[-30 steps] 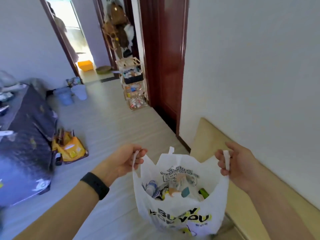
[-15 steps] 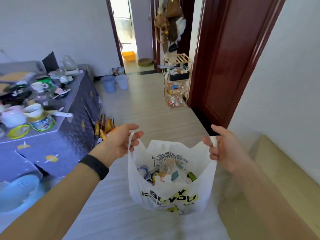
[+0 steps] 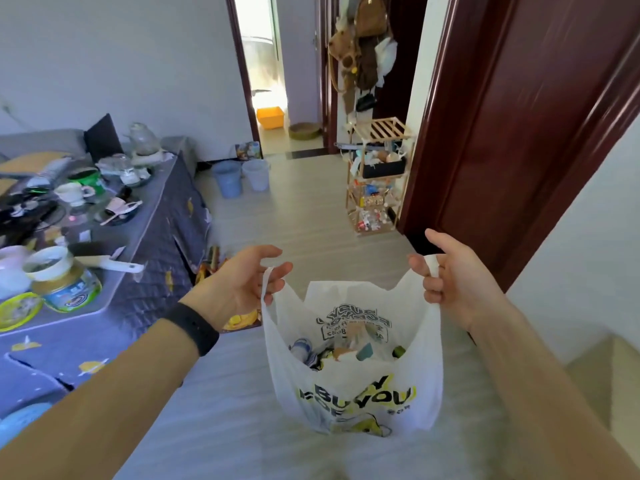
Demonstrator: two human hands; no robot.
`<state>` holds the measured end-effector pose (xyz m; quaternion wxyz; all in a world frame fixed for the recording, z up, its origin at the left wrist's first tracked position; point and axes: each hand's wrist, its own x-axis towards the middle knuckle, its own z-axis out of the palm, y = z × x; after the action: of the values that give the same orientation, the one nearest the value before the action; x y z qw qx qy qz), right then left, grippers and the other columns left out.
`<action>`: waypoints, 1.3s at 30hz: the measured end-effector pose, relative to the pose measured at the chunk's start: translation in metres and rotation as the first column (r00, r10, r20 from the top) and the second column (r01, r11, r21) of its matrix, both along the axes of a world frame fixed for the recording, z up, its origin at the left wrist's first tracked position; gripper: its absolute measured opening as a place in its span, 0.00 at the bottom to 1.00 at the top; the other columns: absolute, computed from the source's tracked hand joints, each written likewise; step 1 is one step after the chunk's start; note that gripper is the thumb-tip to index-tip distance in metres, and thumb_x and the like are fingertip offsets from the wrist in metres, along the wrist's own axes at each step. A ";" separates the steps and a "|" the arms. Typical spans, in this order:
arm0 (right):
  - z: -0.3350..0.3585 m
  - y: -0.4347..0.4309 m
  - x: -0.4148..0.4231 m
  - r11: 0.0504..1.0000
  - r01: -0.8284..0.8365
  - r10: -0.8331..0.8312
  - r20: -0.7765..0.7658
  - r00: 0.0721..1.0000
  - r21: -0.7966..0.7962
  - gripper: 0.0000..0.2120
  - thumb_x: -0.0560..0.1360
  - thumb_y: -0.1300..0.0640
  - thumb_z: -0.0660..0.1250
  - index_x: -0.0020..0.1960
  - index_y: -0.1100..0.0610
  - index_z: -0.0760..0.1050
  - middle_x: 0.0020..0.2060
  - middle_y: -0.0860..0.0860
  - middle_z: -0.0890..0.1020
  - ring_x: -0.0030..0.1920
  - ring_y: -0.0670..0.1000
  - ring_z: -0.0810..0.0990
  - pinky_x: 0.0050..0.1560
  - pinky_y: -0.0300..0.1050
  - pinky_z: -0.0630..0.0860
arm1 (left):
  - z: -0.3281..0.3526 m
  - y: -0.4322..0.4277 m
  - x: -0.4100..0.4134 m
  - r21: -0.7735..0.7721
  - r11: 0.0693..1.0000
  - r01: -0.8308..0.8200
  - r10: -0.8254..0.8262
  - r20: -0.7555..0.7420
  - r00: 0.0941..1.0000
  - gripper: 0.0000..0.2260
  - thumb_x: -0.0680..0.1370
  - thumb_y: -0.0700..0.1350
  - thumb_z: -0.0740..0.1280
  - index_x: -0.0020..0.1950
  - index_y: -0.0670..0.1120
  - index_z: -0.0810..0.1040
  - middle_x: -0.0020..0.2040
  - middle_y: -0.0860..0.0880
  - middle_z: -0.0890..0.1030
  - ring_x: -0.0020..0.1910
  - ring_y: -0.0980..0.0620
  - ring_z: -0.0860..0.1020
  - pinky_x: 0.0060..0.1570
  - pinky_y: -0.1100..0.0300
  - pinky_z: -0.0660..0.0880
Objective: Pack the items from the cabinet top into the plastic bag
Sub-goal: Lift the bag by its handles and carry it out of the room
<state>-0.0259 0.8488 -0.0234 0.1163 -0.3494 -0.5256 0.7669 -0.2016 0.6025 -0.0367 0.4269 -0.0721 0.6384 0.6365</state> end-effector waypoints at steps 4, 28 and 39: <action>-0.007 0.026 -0.067 1.000 -0.004 0.004 0.009 1.000 -0.001 0.30 0.75 0.41 0.66 0.70 0.58 0.69 0.32 0.47 0.79 0.23 0.44 0.60 0.23 0.38 0.57 | 0.001 0.026 -0.076 0.010 0.999 0.045 -0.046 0.041 0.998 0.15 0.77 0.49 0.65 0.58 0.39 0.76 0.37 0.51 0.82 0.24 0.53 0.73 0.27 0.60 0.64; -0.050 0.178 -0.488 0.887 0.462 -0.457 0.181 0.871 0.015 0.15 0.75 0.45 0.68 0.41 0.57 0.73 0.23 0.45 0.59 0.22 0.45 0.55 0.28 0.43 0.54 | -0.030 0.298 -0.561 -0.068 0.915 0.397 -0.392 0.083 0.916 0.12 0.76 0.47 0.65 0.57 0.46 0.71 0.36 0.53 0.82 0.21 0.55 0.70 0.30 0.59 0.61; -0.050 0.331 -0.669 0.910 0.410 -0.414 0.163 0.896 0.057 0.16 0.75 0.45 0.69 0.37 0.54 0.69 0.26 0.46 0.57 0.24 0.45 0.52 0.26 0.42 0.49 | -0.026 0.452 -0.723 -0.084 0.901 0.427 -0.414 0.133 0.900 0.07 0.76 0.47 0.65 0.46 0.43 0.74 0.37 0.52 0.80 0.24 0.55 0.69 0.32 0.59 0.59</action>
<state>-0.6953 1.1803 -0.0732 0.2339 -0.5161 -0.4559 0.6863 -0.9243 1.0542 -0.0628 0.5847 0.0084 0.6481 0.4878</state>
